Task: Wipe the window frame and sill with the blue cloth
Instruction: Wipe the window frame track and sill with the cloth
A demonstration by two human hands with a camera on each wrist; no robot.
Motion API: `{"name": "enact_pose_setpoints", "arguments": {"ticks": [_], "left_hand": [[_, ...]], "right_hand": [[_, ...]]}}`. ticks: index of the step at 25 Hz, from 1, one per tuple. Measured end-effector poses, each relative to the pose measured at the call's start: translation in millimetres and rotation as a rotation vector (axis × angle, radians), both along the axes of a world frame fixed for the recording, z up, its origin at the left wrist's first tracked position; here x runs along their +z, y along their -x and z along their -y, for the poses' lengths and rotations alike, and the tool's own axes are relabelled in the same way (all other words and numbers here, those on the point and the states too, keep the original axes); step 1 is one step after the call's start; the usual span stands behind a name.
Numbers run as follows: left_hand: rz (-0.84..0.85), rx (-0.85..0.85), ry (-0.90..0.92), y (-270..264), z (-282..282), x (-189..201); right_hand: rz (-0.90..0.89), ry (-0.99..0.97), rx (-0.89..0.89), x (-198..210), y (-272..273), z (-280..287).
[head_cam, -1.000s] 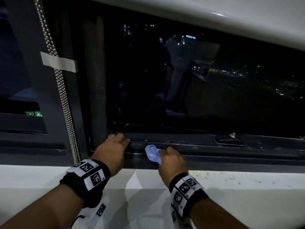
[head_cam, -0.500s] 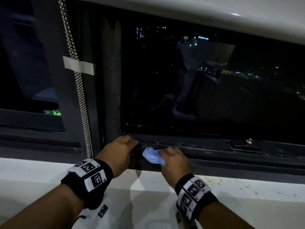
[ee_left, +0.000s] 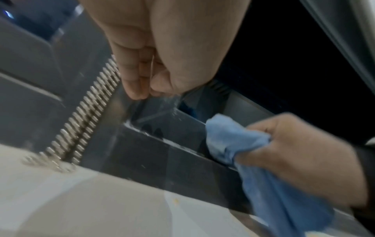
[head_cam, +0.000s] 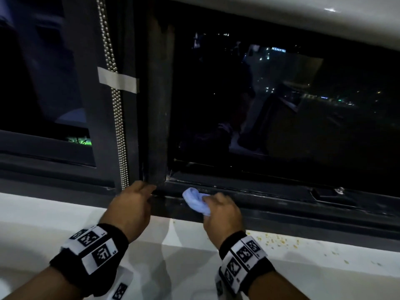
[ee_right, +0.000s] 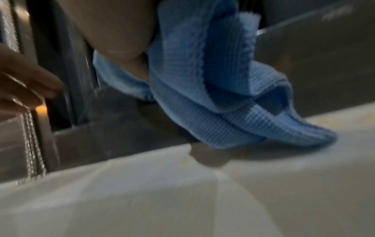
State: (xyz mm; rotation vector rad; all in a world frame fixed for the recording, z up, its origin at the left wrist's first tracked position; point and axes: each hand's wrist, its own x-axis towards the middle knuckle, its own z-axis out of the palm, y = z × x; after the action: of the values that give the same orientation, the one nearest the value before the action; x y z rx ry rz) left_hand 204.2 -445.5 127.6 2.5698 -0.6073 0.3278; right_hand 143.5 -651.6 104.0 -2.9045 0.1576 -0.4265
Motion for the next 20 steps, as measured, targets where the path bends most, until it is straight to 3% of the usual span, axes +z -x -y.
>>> {"name": "enact_pose_setpoints", "arguments": {"ticks": [2, 5, 7, 9, 11, 16, 20], "left_hand": [[0.021, 0.048, -0.009, 1, -9, 5], [0.06, 0.076, -0.032, 0, -21, 4], [0.044, 0.084, -0.011, 0, -30, 2], [0.029, 0.088, 0.002, 0, -36, 0], [0.031, 0.103, 0.009, 1, -40, 1], [0.08, 0.102, 0.039, 1, -43, 5], [0.098, 0.08, 0.048, 5, -52, 9]], "right_hand": [[-0.057, -0.02, -0.058, -11, -10, -17], [0.008, 0.003, -0.017, -9, -25, -54], [-0.054, 0.003, 0.022, 3, -34, -71], [-0.13, 0.017, 0.175, 7, -40, -68], [-0.084, 0.036, 0.268, 15, -43, -59], [-0.043, -0.024, 0.247, 21, -43, -63], [-0.003, 0.122, 0.236, 17, -60, -102]]}}
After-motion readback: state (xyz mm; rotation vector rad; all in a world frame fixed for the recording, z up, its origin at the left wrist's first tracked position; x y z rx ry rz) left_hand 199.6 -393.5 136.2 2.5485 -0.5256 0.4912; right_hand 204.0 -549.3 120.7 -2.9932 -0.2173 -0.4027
